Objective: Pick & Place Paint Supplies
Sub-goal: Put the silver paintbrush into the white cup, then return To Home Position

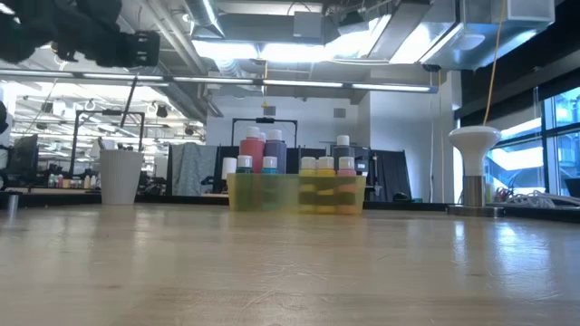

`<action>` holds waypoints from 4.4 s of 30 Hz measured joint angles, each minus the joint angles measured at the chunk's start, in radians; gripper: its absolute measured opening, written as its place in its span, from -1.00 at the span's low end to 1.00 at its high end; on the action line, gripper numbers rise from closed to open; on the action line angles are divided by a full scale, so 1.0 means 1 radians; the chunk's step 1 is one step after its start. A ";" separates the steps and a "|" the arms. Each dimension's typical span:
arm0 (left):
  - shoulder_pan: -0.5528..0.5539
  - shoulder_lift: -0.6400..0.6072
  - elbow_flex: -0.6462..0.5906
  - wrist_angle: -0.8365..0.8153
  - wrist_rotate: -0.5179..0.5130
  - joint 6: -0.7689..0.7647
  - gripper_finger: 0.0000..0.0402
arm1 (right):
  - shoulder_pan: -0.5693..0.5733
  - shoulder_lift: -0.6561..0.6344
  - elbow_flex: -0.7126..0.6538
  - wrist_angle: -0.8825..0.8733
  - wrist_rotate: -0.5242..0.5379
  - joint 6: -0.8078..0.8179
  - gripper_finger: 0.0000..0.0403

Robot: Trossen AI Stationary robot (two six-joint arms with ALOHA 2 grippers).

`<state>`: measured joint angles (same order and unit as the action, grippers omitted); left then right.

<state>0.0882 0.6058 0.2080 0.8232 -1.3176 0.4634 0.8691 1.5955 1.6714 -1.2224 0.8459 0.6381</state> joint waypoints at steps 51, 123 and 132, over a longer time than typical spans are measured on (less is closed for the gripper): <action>0.790 -0.111 -0.069 -0.401 1.015 -0.547 -0.31 | -0.097 0.001 0.042 -0.066 -0.043 0.081 -0.20; 0.116 -0.588 -0.199 -0.771 1.048 -0.678 -0.97 | -0.032 -1.333 -1.640 1.227 -0.304 -0.725 -0.98; 0.116 -0.588 -0.199 -0.771 1.049 -0.678 -0.96 | -0.032 -1.333 -1.640 1.227 -0.307 -0.725 -0.97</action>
<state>0.2047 0.0174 0.0086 0.0525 -0.2687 -0.2146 0.8371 0.2623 0.0315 0.0044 0.5388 -0.0868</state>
